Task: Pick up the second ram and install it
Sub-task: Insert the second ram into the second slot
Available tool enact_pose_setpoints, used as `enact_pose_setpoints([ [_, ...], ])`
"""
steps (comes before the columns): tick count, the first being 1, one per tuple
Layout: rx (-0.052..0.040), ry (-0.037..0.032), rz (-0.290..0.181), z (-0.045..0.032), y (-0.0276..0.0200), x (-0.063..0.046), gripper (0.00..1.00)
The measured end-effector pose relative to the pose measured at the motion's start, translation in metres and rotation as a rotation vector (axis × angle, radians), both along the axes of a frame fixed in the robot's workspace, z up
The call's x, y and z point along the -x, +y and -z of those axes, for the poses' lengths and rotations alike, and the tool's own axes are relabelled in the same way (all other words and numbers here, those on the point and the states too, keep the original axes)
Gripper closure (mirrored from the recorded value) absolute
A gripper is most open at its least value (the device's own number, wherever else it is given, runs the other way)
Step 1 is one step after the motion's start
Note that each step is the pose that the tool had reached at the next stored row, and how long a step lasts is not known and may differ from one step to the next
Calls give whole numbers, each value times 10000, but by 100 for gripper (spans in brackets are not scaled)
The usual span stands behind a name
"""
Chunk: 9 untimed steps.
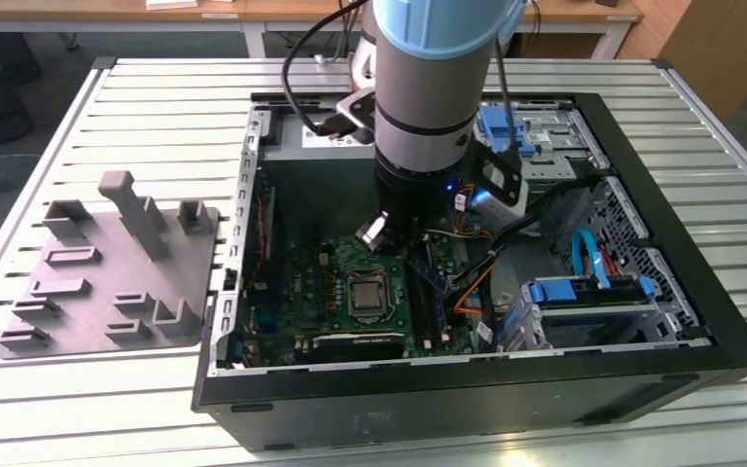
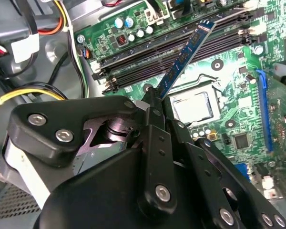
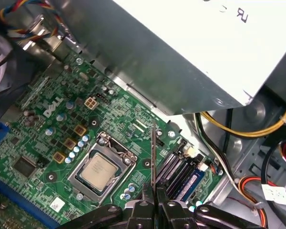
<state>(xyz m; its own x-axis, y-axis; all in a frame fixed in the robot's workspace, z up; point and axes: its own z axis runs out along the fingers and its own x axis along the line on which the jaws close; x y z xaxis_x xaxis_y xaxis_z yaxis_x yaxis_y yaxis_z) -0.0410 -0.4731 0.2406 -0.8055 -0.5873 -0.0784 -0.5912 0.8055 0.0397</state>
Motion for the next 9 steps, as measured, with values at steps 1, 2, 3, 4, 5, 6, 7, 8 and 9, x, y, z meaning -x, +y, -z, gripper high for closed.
enact_pose_setpoints([
  [1, 0, 0, 91, 0, 0, 0, 86],
  [2, 1, 0, 177, 0, 0, 0, 86],
  [3, 1, 0, 264, 0, 0, 0, 86],
  [4, 2, 0, 339, 0, 0, 0, 86],
  [5, 4, 0, 414, 0, 0, 0, 86],
  [6, 6, 0, 489, 0, 0, 0, 86],
  [7, 7, 0, 563, 0, 0, 0, 86],
  [8, 10, 0, 638, 0, 0, 0, 86],
  [9, 13, 0, 717, 0, 0, 0, 86],
])
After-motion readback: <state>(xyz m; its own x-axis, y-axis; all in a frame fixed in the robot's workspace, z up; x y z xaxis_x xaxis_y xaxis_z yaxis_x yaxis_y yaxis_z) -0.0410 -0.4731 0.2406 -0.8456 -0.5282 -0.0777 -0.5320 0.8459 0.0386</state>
